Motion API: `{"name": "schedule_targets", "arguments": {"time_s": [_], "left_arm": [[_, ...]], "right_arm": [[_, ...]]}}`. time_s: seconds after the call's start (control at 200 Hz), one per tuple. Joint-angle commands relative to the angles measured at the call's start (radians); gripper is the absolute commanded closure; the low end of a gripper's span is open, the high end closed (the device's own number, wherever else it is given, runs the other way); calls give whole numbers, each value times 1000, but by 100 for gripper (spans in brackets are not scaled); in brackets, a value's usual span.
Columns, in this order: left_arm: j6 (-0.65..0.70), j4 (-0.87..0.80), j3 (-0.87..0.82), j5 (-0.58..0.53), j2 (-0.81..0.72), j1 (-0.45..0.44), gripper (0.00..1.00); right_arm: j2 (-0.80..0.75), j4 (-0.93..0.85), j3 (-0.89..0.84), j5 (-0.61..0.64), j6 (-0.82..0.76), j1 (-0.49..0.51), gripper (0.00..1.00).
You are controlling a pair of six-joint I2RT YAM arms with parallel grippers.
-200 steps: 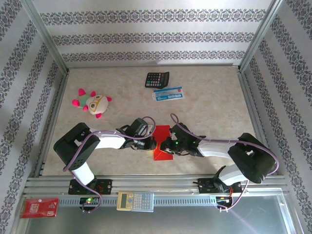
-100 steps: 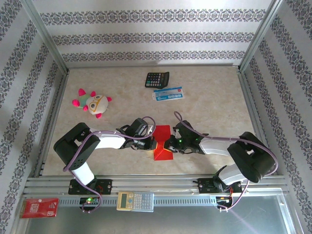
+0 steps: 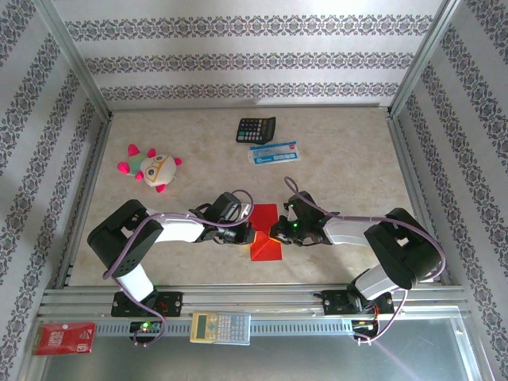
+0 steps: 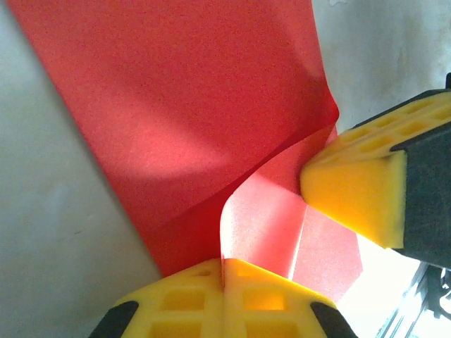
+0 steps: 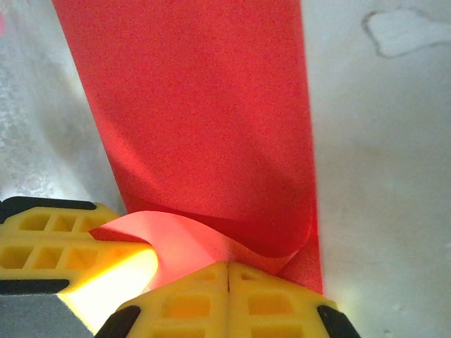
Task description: Fold a paper plane with a square sheet of paper (pick it up from the middle)
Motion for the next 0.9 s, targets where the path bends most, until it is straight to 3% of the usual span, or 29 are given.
{"name": "schedule_targets", "arguments": {"time_s": [0.0,0.225,0.505,0.894], "left_arm": [[35,-209,-56,-162,104,-18,100],[30,-209,-56,-160,102,-18,100],[27,-209,-59,-162,97,-18,100],[35,-218,-54,-165,96,-18,100]], "right_arm": [[-14,-21,-8,-19,-41,-31,98],[-81,-36,32,-43,-24,-38,98],[21,-20,49,-43,-60,-46,98],[33,-53,5,-61,-141,-151,98]]}}
